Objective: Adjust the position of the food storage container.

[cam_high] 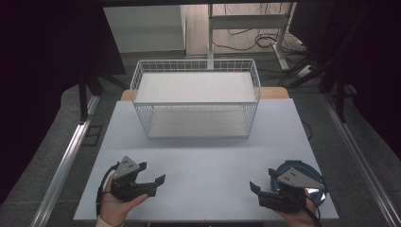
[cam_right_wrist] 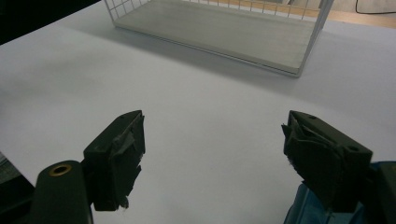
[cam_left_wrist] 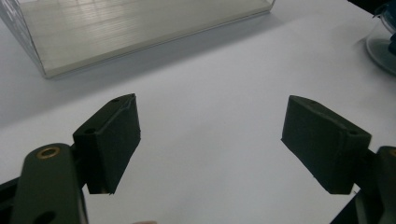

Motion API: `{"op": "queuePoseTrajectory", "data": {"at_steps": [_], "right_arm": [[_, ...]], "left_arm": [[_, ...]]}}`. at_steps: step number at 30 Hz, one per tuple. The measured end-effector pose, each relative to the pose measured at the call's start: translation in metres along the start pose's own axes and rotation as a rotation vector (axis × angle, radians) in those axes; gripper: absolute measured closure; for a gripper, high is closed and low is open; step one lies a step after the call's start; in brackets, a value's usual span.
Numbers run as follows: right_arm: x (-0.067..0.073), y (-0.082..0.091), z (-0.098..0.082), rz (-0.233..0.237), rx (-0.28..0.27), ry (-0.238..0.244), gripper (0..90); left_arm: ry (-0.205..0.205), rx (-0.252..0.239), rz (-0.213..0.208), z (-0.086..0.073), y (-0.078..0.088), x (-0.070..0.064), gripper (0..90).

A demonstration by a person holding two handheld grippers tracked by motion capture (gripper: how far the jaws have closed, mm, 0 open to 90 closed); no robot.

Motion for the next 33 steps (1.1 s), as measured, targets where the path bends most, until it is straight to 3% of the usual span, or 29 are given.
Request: {"op": "queuePoseTrajectory", "data": {"at_steps": [16,26,33], "right_arm": [[0.010,0.001,0.007,0.050,0.029,0.034,29.3],[-0.002,0.016,0.013,0.055,0.035,0.021,39.3],[-0.024,0.035,0.011,-0.007,0.083,-0.007,52.8]], "left_arm": [[-0.013,0.011,-0.037,0.000,0.003,-0.009,19.5],[-0.007,0.013,-0.040,-0.001,0.005,-0.010,19.6],[-0.019,0.026,-0.046,-0.002,0.002,-0.014,19.6]]}}
Point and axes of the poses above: each handheld gripper's, and its own axes: y roughly backward along the jaws, z roughly out of its top, x roughly to its left, the point moved 2 cm from there along -y, roughly forward along the jaws, and after that the axes turned 12 degrees about x, right-handed, at the moved point
